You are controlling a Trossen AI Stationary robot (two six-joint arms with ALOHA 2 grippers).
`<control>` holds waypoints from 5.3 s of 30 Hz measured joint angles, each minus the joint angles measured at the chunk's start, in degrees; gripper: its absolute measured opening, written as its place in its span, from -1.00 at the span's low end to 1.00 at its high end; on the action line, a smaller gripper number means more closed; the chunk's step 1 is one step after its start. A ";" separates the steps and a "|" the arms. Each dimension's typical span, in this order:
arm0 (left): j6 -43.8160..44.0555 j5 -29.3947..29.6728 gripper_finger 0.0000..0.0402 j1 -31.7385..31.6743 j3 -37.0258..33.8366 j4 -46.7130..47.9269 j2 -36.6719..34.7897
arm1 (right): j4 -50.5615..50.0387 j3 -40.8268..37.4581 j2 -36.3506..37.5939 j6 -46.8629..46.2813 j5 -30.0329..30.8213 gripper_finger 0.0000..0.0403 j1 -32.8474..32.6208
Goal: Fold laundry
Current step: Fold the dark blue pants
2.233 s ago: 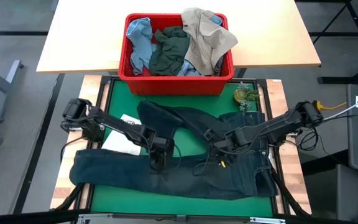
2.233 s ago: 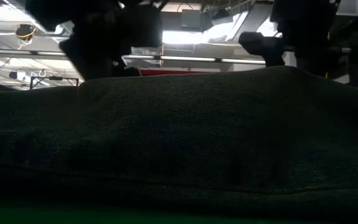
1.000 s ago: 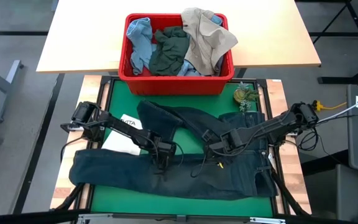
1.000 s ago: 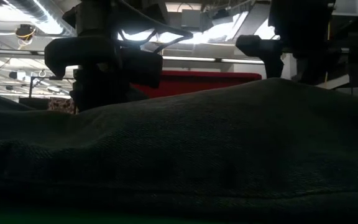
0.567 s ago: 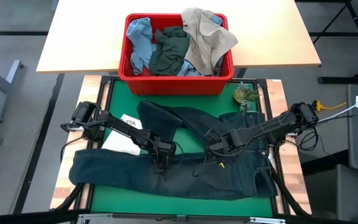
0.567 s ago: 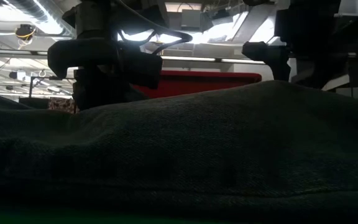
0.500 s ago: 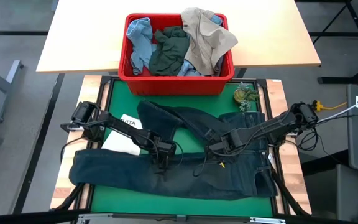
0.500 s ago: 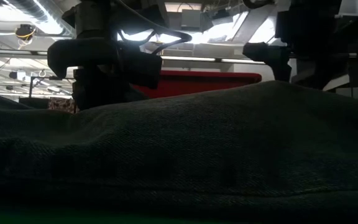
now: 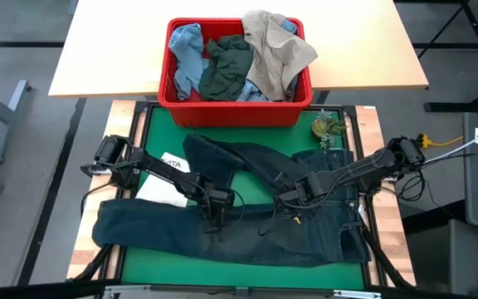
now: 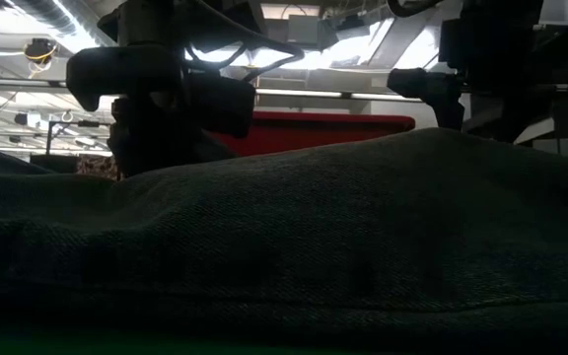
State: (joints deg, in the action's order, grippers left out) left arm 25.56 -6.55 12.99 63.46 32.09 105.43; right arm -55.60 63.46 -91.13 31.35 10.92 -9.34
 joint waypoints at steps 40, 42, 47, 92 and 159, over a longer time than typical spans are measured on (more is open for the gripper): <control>-0.61 1.30 0.03 -0.97 0.37 3.06 0.96 | -0.72 -0.02 0.00 0.00 -2.61 -0.20 -0.04; -0.64 1.19 0.01 -1.16 0.35 3.03 0.99 | -1.28 -0.02 0.00 -0.52 -4.19 -0.20 -0.07; -0.60 1.29 -0.20 -1.36 0.29 3.12 1.05 | -5.46 -0.02 0.00 -4.32 -6.44 -0.20 -0.13; 0.77 4.88 -0.55 -9.15 -0.07 14.55 -3.19 | -11.74 -20.39 -0.09 -44.55 -12.09 -0.20 -15.06; 41.76 -12.72 -0.38 26.67 0.15 44.85 -26.71 | -3.79 4.28 1.49 -26.53 3.93 -0.20 -15.02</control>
State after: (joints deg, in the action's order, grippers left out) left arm 67.32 -19.26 39.67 63.61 76.94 78.72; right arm -59.40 67.75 -89.65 4.82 14.85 -24.36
